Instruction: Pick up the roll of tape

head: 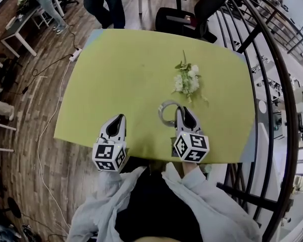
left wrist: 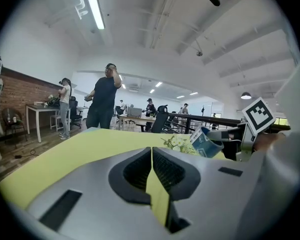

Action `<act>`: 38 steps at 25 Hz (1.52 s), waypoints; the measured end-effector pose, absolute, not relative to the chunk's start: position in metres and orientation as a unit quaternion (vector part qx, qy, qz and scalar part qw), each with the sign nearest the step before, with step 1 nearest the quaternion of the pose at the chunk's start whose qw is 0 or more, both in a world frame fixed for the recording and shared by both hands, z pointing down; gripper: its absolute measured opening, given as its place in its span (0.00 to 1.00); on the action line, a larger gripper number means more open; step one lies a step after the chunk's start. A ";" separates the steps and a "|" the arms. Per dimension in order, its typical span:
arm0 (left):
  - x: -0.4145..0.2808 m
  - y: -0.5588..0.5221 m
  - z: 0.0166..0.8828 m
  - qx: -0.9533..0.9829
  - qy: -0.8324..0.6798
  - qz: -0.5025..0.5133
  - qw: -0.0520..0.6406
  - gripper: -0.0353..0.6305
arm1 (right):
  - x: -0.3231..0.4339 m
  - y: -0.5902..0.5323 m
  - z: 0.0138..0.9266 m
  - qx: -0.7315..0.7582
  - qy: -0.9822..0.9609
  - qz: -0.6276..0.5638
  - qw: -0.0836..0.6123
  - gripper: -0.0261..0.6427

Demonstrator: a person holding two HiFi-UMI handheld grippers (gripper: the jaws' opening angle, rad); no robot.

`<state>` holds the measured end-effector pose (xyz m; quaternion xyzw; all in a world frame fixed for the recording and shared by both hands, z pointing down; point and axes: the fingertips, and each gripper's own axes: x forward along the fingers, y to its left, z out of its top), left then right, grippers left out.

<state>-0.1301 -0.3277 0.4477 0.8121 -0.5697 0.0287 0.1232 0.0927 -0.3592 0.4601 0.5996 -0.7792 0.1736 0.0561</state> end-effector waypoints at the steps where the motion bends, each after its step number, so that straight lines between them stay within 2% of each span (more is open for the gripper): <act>1: -0.128 -0.322 0.448 0.811 -0.571 0.029 0.122 0.09 | 0.097 -0.353 0.459 0.601 -0.779 0.170 0.055 0.17; 10: -0.118 -0.273 0.452 0.804 -0.580 0.026 0.127 0.09 | 0.119 -0.294 0.451 0.603 -0.784 0.141 0.037 0.17; 17: -0.111 -0.241 0.454 0.800 -0.585 0.019 0.128 0.09 | 0.128 -0.256 0.456 0.592 -0.793 0.136 0.047 0.16; 38: -0.093 -0.203 0.455 0.803 -0.583 0.023 0.122 0.09 | 0.138 -0.223 0.461 0.579 -0.800 0.149 0.040 0.16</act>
